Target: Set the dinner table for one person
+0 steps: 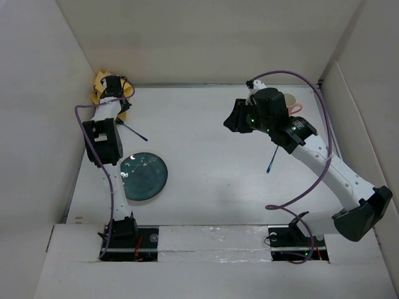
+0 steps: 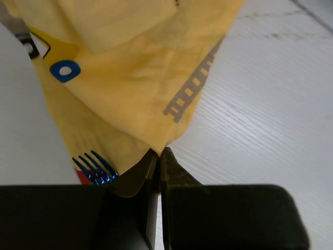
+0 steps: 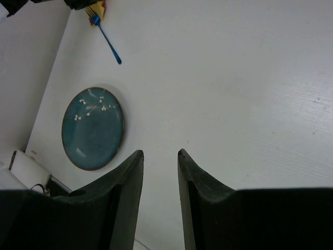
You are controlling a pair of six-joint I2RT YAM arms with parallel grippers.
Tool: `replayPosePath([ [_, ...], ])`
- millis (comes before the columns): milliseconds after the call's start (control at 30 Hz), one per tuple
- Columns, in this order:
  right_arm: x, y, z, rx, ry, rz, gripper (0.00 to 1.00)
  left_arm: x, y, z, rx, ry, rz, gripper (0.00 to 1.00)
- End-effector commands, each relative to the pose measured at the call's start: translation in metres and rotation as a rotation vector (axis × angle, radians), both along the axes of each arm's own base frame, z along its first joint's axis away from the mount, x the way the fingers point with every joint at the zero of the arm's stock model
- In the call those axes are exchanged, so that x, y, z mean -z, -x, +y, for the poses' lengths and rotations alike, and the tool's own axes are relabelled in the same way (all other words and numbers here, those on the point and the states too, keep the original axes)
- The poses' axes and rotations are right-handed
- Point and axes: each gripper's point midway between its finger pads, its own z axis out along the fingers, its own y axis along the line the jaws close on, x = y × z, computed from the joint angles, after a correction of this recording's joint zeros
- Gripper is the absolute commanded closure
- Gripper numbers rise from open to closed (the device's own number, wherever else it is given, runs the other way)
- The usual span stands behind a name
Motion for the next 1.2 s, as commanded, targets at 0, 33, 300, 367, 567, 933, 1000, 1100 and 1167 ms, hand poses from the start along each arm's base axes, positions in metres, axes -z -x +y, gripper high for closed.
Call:
replayPosePath([
  [0,-0.013,0.004,0.001,0.010,-0.031,-0.037,0.62,-0.154,-0.022,-0.038,0.086,0.017,-0.327,1.00],
  [33,-0.014,0.004,0.001,0.013,-0.031,-0.039,0.62,-0.172,-0.021,-0.040,0.089,0.021,-0.365,1.00],
  [300,-0.015,-0.004,-0.014,0.070,0.010,-0.079,0.63,-0.257,0.039,-0.047,0.055,-0.012,-0.515,1.00],
  [367,-0.013,-0.004,-0.015,0.062,0.000,-0.078,0.63,-0.264,0.050,-0.053,0.086,-0.003,-0.558,1.00],
  [567,-0.014,-0.006,-0.008,0.020,-0.020,-0.089,0.64,-0.366,0.077,-0.110,0.328,0.078,-0.818,1.00],
  [933,-0.040,-0.008,-0.025,0.048,-0.050,-0.184,0.89,-0.497,0.158,-0.259,0.817,0.445,-1.097,1.00],
  [1000,-0.046,-0.008,-0.030,0.051,-0.060,-0.198,0.88,-0.491,0.163,-0.282,0.877,0.468,-1.055,1.00],
  [1100,-0.049,-0.006,-0.029,0.034,-0.070,-0.201,0.74,-0.489,0.171,-0.309,0.940,0.558,-0.995,1.00],
  [1167,-0.044,-0.008,-0.033,0.041,-0.067,-0.198,0.57,-0.466,0.165,-0.332,0.949,0.602,-0.935,1.00],
])
